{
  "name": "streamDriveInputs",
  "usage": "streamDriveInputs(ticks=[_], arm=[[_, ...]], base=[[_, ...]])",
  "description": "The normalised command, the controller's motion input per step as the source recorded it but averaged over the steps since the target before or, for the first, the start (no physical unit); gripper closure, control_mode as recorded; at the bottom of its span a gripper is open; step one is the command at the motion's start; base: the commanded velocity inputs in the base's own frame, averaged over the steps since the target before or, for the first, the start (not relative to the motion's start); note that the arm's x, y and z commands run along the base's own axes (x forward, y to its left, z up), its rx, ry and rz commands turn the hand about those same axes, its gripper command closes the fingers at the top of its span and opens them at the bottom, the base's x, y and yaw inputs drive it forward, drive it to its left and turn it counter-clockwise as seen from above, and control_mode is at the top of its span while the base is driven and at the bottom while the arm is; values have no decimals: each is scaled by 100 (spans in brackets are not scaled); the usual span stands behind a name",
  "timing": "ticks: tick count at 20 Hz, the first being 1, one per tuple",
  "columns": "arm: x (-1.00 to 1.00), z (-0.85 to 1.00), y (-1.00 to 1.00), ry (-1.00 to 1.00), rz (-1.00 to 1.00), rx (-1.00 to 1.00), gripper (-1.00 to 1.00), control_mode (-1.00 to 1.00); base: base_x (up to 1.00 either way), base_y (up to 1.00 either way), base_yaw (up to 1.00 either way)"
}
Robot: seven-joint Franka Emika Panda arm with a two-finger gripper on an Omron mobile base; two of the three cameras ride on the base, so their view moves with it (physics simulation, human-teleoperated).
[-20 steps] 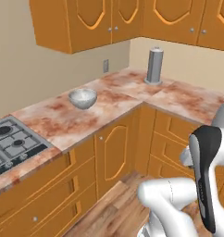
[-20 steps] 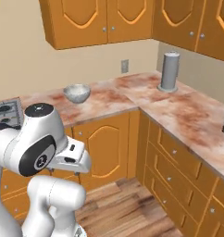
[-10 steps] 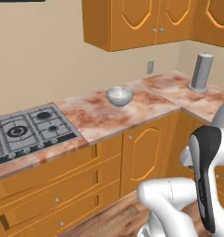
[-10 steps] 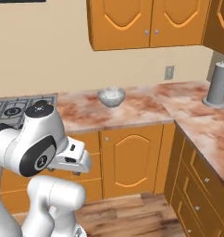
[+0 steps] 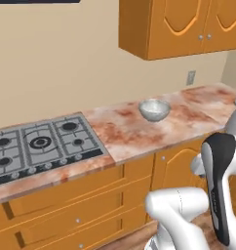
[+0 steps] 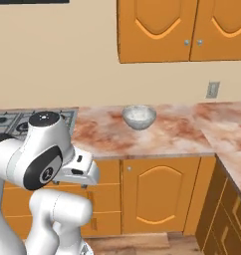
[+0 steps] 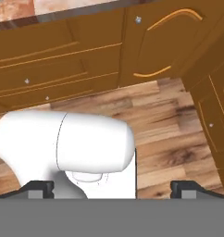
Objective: Pick the cup and bowl from the counter and place them on the counter next to the sink.
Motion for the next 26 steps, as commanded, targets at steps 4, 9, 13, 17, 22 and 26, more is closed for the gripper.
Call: streamDriveInputs(ticks=[4, 9, 13, 17, 22, 26], arm=[[0, 0, 0, 0, 0, 0, -100, 100], [0, 0, 0, 0, 0, 0, -100, 100], [0, 0, 0, 0, 0, 0, -100, 100], [0, 0, 0, 0, 0, 0, -100, 100], [0, 0, 0, 0, 0, 0, -100, 100], [0, 0, 0, 0, 0, 0, -100, 100]], base=[[88, -12, 24], [97, -28, 27], [66, -30, 30], [43, -38, 32], [34, -55, 21], [53, -57, 4]])
